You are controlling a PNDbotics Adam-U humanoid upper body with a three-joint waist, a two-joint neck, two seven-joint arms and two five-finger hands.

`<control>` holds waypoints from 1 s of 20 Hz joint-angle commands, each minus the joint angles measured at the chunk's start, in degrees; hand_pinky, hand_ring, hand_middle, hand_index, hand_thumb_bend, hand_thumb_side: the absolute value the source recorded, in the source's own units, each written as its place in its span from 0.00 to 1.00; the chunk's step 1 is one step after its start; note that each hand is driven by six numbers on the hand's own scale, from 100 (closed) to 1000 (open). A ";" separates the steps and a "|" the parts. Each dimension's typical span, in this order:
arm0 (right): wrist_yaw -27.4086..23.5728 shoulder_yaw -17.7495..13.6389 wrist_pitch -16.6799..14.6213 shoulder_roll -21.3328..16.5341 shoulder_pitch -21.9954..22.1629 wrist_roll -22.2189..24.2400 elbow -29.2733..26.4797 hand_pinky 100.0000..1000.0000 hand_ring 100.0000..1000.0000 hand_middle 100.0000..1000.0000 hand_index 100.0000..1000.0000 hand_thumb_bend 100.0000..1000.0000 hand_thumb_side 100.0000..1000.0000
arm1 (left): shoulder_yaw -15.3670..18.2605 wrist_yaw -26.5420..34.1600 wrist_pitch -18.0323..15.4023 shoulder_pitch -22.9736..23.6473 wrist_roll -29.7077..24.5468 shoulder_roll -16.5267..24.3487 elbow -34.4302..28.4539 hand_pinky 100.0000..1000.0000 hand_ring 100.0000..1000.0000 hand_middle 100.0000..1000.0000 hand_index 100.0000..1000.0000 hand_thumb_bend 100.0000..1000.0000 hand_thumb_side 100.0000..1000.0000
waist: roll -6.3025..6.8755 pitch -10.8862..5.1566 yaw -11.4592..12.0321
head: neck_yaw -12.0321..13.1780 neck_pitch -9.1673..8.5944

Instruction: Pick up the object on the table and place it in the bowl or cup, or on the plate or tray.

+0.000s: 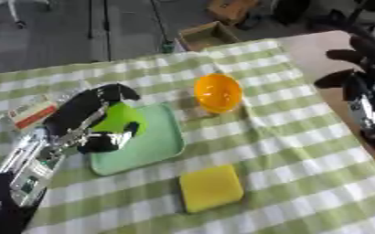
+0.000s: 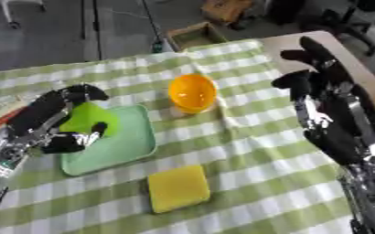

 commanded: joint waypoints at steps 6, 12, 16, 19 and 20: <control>-0.38 -0.33 -0.06 -0.72 -0.38 0.05 -1.42 0.67 0.62 0.82 1.00 0.00 0.50 | 2.14 -0.73 1.27 -0.50 3.35 0.58 -0.75 0.74 0.88 0.85 0.88 0.44 0.75 | 0.28 -5.97 0.19 | -0.26 -0.27; -0.35 -0.41 -0.02 -0.61 -0.24 -0.02 -1.42 0.67 0.62 0.82 1.00 0.00 0.50 | 5.65 3.79 4.92 1.47 7.13 0.41 -6.14 0.68 0.88 0.84 0.88 0.37 0.71 | 0.05 -6.05 0.39 | -0.44 -0.23; -0.39 -0.51 0.02 -0.48 -0.29 -0.13 -1.42 0.67 0.62 0.82 1.00 0.00 0.50 | 10.52 15.43 8.95 6.00 12.80 0.84 -18.46 0.63 0.89 0.83 0.87 0.29 0.74 | -0.19 -6.03 0.91 | -0.76 -0.37; -0.40 -0.70 0.01 -0.61 -0.29 -0.29 -1.42 0.67 0.62 0.82 1.00 0.00 0.49 | 15.19 26.29 11.43 12.70 16.69 2.63 -32.12 0.62 0.89 0.84 0.88 0.31 0.75 | -0.42 -6.02 2.15 | -1.52 -0.27; -0.34 -0.81 0.05 -0.66 -0.24 -0.39 -1.42 0.67 0.62 0.82 1.00 0.00 0.49 | 16.91 29.21 12.37 14.91 17.83 2.87 -35.86 0.62 0.89 0.84 0.88 0.32 0.74 | -0.47 -6.04 2.63 | -1.72 -0.17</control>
